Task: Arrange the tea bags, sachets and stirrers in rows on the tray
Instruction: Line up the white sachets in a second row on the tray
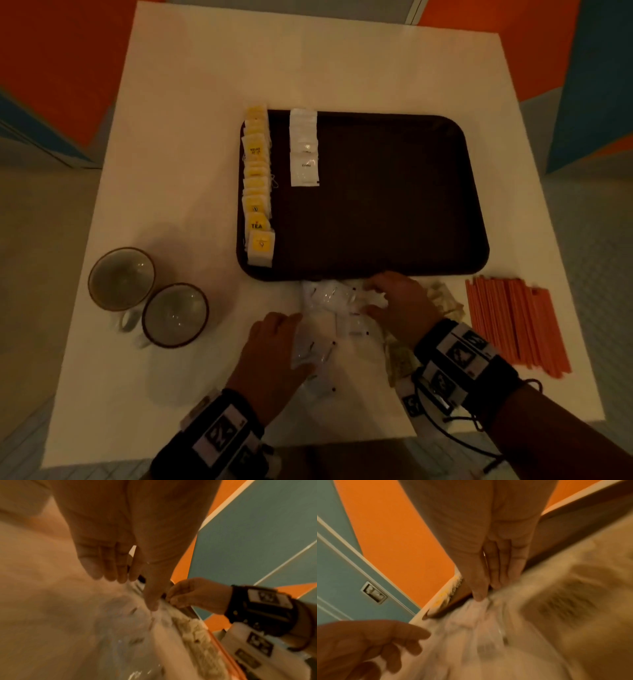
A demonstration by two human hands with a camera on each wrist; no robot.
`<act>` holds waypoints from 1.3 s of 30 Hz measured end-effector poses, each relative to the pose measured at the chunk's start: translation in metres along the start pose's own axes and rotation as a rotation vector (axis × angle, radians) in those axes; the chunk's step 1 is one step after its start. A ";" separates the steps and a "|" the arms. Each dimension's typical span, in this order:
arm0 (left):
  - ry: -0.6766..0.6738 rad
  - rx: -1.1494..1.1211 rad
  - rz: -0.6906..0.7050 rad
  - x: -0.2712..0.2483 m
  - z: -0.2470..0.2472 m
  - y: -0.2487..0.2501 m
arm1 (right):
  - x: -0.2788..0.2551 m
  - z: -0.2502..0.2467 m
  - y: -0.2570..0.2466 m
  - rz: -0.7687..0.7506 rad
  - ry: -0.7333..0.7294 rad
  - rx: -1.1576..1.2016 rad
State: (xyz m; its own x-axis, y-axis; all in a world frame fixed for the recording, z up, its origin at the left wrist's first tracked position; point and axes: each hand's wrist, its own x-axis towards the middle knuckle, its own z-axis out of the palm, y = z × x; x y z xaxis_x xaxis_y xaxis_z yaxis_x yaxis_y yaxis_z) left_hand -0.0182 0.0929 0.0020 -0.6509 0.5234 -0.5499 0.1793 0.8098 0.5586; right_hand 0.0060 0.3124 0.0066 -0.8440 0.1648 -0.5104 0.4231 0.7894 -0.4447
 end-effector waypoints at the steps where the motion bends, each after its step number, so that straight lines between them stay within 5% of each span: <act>1: 0.017 0.028 -0.012 0.000 0.006 -0.001 | -0.003 0.006 0.000 0.010 0.012 0.018; 13: 0.021 0.146 -0.068 0.007 0.030 0.001 | -0.012 0.035 -0.008 -0.001 -0.059 -0.063; 17: 0.033 -0.065 -0.066 0.005 0.026 0.001 | -0.011 0.034 -0.002 -0.007 -0.078 0.034; 29: 0.140 -0.276 -0.127 -0.006 0.004 -0.034 | 0.004 0.008 -0.034 -0.327 -0.113 -0.099; 39: 0.111 -0.260 -0.096 -0.006 0.000 -0.049 | 0.006 0.035 -0.036 -0.369 -0.147 -0.239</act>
State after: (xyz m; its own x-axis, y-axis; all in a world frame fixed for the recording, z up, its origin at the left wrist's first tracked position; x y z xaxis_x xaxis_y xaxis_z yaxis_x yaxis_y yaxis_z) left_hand -0.0230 0.0497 -0.0218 -0.7352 0.4036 -0.5447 -0.0726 0.7520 0.6551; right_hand -0.0026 0.2644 -0.0057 -0.8609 -0.2249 -0.4564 0.0005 0.8966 -0.4428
